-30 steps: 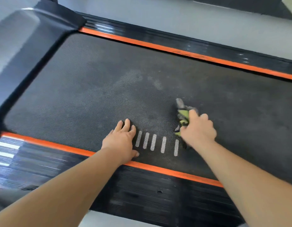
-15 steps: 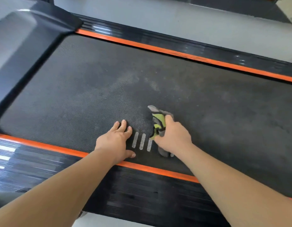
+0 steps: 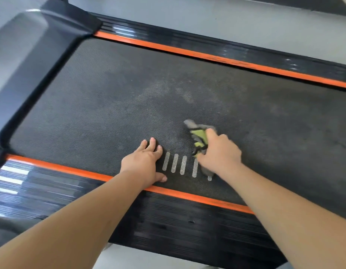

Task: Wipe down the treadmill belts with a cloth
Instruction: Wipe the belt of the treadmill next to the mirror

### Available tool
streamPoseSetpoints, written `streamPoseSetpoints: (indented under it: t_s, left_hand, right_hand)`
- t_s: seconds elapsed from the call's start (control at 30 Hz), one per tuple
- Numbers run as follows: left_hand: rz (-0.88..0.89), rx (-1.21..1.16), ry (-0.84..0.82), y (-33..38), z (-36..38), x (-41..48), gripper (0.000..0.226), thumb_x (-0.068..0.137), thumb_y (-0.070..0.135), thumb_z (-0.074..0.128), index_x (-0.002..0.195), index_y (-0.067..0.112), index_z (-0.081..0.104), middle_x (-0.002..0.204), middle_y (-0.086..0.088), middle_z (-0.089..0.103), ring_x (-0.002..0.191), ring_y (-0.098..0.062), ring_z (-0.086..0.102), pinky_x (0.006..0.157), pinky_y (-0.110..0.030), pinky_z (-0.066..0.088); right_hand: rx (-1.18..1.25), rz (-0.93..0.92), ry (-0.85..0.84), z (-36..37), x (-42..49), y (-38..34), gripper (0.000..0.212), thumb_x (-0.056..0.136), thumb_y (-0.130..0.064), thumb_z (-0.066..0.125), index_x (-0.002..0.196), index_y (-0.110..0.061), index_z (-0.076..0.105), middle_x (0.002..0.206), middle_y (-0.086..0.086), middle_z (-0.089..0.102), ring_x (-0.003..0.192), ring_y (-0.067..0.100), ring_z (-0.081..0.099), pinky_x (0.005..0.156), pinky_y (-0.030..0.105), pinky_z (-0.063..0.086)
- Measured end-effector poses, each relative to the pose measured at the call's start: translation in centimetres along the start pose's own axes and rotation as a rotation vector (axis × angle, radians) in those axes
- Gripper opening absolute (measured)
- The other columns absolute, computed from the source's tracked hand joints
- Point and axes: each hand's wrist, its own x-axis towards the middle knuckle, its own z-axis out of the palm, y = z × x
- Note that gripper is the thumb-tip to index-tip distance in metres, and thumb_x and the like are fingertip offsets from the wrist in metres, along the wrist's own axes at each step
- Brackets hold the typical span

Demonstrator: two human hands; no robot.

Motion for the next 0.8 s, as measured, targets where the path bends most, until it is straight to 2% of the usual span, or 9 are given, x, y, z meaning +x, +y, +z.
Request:
streamPoseSetpoints:
  t_s: [0.1,0.17,0.27,0.4,0.47,0.53,0.6,0.7,0.8]
  left_hand:
    - [-0.009,-0.029,0.022,0.0,0.1,0.3,0.107,0.078,0.07,0.074,0.163,0.039,0.016,0.172,0.014,-0.004,0.158,-0.011,-0.004,0.118,-0.048,0.038]
    - [-0.022,-0.059,0.029,0.0,0.2,0.2,0.109,0.078,0.068,0.076,0.163,0.04,0.015,0.172,0.015,-0.006,0.158,-0.009,-0.004,0.118,-0.046,0.038]
    - [0.006,-0.014,0.01,0.0,0.5,-0.1,0.107,0.081,0.071,0.07,0.163,0.037,0.01,0.172,0.012,-0.01,0.158,-0.014,-0.007,0.119,-0.051,0.036]
    - [0.003,-0.034,0.012,0.0,0.5,-0.4,0.106,0.086,0.065,0.069,0.165,0.031,0.005,0.172,0.008,-0.011,0.159,-0.018,-0.009,0.121,-0.052,0.031]
    - [0.005,-0.008,0.008,0.3,0.2,-0.9,0.099,0.091,0.058,0.068,0.165,0.028,0.009,0.172,0.004,-0.008,0.159,-0.021,-0.005,0.12,-0.05,0.029]
    - [0.008,0.011,0.027,0.7,0.0,-1.3,0.085,0.096,0.047,0.065,0.163,0.026,0.018,0.172,0.0,-0.004,0.158,-0.024,0.003,0.118,-0.048,0.033]
    - [-0.005,-0.007,0.054,0.7,-0.2,-1.8,0.077,0.095,0.039,0.064,0.16,0.026,0.025,0.171,-0.002,-0.001,0.156,-0.025,0.011,0.114,-0.049,0.038]
    - [-0.013,0.015,0.011,0.3,-0.5,-3.4,0.089,0.086,0.033,0.075,0.16,0.028,0.025,0.169,-0.003,-0.001,0.157,-0.024,0.008,0.115,-0.049,0.037]
    - [-0.08,0.067,-0.021,0.1,0.1,-4.9,0.082,0.087,0.016,0.069,0.158,0.021,0.029,0.169,-0.005,-0.002,0.156,-0.027,0.008,0.117,-0.05,0.035]
  right_hand:
    - [0.06,-0.342,-0.073,1.8,-3.9,-3.5,0.052,0.079,-0.049,0.065,0.122,-0.031,0.04,0.109,0.008,0.054,0.104,0.038,0.062,0.079,0.042,0.051]
    - [0.036,-0.458,-0.1,1.9,-4.3,-2.9,0.051,0.078,-0.05,0.064,0.121,-0.036,0.041,0.106,0.004,0.052,0.104,0.035,0.062,0.077,0.042,0.052]
    - [0.054,-0.223,-0.123,0.3,-2.1,1.1,0.054,0.077,-0.052,0.063,0.125,-0.039,0.042,0.107,0.004,0.057,0.108,0.033,0.064,0.084,0.041,0.055]
    - [-0.133,0.113,-0.083,-2.1,-0.3,7.5,0.064,0.081,-0.051,0.066,0.137,-0.036,0.039,0.121,0.012,0.057,0.114,0.037,0.062,0.084,0.042,0.05]
    - [-0.039,0.195,-0.117,-2.6,-1.6,8.4,0.067,0.082,-0.052,0.066,0.141,-0.036,0.039,0.125,0.009,0.062,0.116,0.036,0.062,0.088,0.041,0.051]
    - [0.126,0.096,-0.128,-2.9,-3.9,6.4,0.06,0.077,-0.054,0.065,0.131,-0.037,0.044,0.119,0.006,0.067,0.113,0.036,0.064,0.089,0.041,0.053]
    - [0.181,-0.141,-0.159,-2.7,-7.1,2.6,0.055,0.072,-0.055,0.063,0.12,-0.036,0.044,0.111,0.003,0.068,0.106,0.035,0.065,0.085,0.041,0.055]
    - [-0.007,-0.587,-0.148,-0.7,-13.3,-2.1,0.056,0.077,-0.053,0.066,0.121,-0.032,0.038,0.107,0.004,0.057,0.101,0.035,0.062,0.079,0.042,0.051]
    - [-0.074,-0.612,-0.169,0.9,-16.4,-2.0,0.058,0.081,-0.051,0.068,0.127,-0.031,0.037,0.103,0.004,0.044,0.1,0.036,0.06,0.076,0.042,0.046]
